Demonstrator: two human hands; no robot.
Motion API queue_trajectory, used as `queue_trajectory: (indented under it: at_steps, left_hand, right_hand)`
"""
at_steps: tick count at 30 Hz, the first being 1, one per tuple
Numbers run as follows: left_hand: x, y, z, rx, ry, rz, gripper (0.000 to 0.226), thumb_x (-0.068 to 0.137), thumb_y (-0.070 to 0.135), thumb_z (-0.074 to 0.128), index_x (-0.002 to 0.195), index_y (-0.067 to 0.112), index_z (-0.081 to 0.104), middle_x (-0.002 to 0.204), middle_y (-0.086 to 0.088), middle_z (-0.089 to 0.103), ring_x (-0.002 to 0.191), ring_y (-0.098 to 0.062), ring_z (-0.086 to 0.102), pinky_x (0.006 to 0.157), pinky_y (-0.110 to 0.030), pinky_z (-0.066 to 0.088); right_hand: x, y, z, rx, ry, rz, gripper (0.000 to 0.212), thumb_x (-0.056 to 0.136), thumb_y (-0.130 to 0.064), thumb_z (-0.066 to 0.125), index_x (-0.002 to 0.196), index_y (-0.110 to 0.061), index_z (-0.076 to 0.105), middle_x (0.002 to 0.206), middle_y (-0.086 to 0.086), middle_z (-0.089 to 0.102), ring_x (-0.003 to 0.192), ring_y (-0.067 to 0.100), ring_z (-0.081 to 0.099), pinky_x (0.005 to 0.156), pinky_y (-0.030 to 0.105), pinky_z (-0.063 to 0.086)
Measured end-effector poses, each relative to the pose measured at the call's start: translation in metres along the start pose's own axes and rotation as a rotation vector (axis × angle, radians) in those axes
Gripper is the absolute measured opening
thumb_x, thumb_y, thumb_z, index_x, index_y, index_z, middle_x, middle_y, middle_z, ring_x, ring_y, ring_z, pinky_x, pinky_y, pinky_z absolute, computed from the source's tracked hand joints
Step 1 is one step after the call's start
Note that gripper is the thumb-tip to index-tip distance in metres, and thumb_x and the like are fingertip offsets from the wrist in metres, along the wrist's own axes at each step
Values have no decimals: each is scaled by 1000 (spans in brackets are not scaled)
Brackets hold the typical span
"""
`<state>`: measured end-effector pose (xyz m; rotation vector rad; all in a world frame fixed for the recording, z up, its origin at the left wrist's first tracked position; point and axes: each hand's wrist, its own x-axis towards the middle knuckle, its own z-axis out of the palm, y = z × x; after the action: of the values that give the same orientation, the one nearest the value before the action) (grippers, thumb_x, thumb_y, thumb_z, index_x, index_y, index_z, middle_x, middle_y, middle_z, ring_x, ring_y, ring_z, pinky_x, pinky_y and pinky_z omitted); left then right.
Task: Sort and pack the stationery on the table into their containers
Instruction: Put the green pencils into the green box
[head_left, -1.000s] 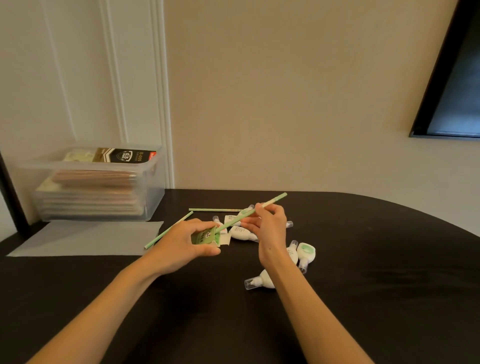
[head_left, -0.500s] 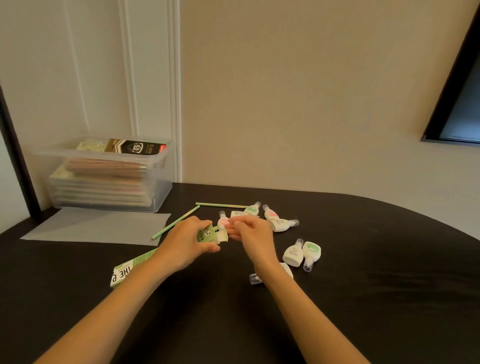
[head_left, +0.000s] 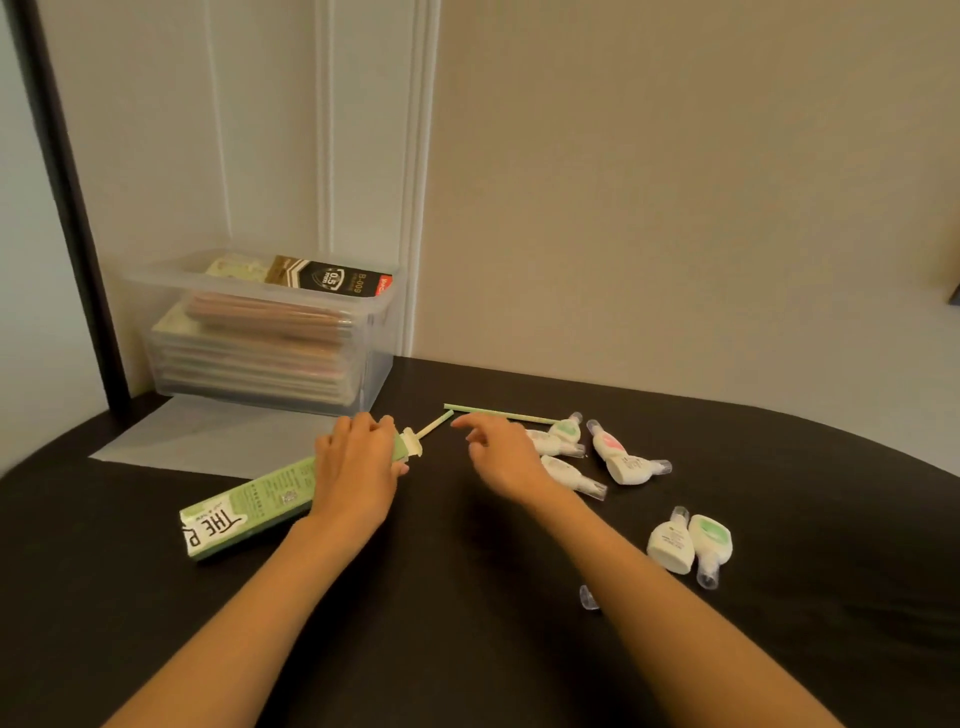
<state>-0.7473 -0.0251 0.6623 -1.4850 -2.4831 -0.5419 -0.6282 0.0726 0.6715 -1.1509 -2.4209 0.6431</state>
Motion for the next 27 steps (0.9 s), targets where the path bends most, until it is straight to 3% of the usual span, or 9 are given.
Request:
queue_trajectory:
  at_steps: [3, 5, 9, 13, 17, 21, 23, 27]
  left_hand:
    - [11, -9, 7, 8, 75, -29, 52, 93, 33, 51, 139, 17, 33, 132, -4, 43, 122, -22, 38, 97, -32, 31]
    - [19, -14, 12, -13, 102, -39, 54, 94, 33, 50, 141, 18, 30, 134, -4, 41, 123, -22, 36, 98, -32, 30]
    - [31, -21, 16, -37, 168, -34, 55, 95, 36, 48, 143, 18, 29, 135, -4, 40, 124, -22, 35, 98, -32, 27]
    - [41, -23, 21, -65, 185, -9, 56, 94, 35, 48, 144, 17, 28, 134, -4, 40, 124, -22, 34, 99, -32, 25]
    - [42, -25, 29, -107, 186, -14, 57, 92, 31, 53, 143, 16, 32, 132, -5, 43, 122, -23, 36, 99, -33, 25]
    - [44, -24, 38, -122, 272, 21, 57, 77, 17, 75, 128, 4, 53, 111, -16, 58, 104, -35, 52, 87, -45, 39]
    - [46, -24, 45, -113, 326, 52, 57, 67, 12, 82, 118, 1, 60, 100, -17, 61, 92, -37, 57, 78, -48, 45]
    - [45, -19, 50, -124, 320, 80, 59, 65, 11, 83, 119, 1, 61, 101, -16, 62, 94, -36, 58, 80, -47, 44]
  right_hand:
    - [26, -2, 18, -276, -85, -144, 53, 93, -1, 44, 140, -26, 41, 145, 8, 36, 135, 24, 33, 111, 51, 27]
    - [38, -6, 24, -405, -143, -233, 57, 92, -2, 48, 142, -25, 36, 148, 10, 29, 138, 25, 26, 110, 48, 31]
    - [54, -7, 29, -616, -182, -412, 40, 94, -7, 47, 133, -14, 46, 130, 12, 46, 123, 26, 40, 95, 39, 44]
    - [71, -7, 24, -723, -208, -494, 31, 93, -15, 50, 123, -9, 49, 122, 10, 50, 114, 24, 43, 91, 33, 40]
    - [81, -3, 13, -729, -245, -494, 24, 92, -14, 50, 116, -8, 47, 119, 10, 52, 110, 25, 45, 88, 32, 37]
    - [92, 12, 1, -716, -83, -459, 22, 96, -10, 45, 117, -9, 47, 115, 11, 54, 103, 24, 51, 87, 31, 38]
    - [99, 21, -3, -749, -33, -372, 26, 96, -12, 44, 121, -9, 47, 120, 12, 49, 106, 26, 49, 90, 34, 38]
    - [106, 34, -7, -800, -79, -116, 30, 94, -10, 48, 123, -5, 49, 125, 15, 42, 111, 28, 46, 95, 37, 36]
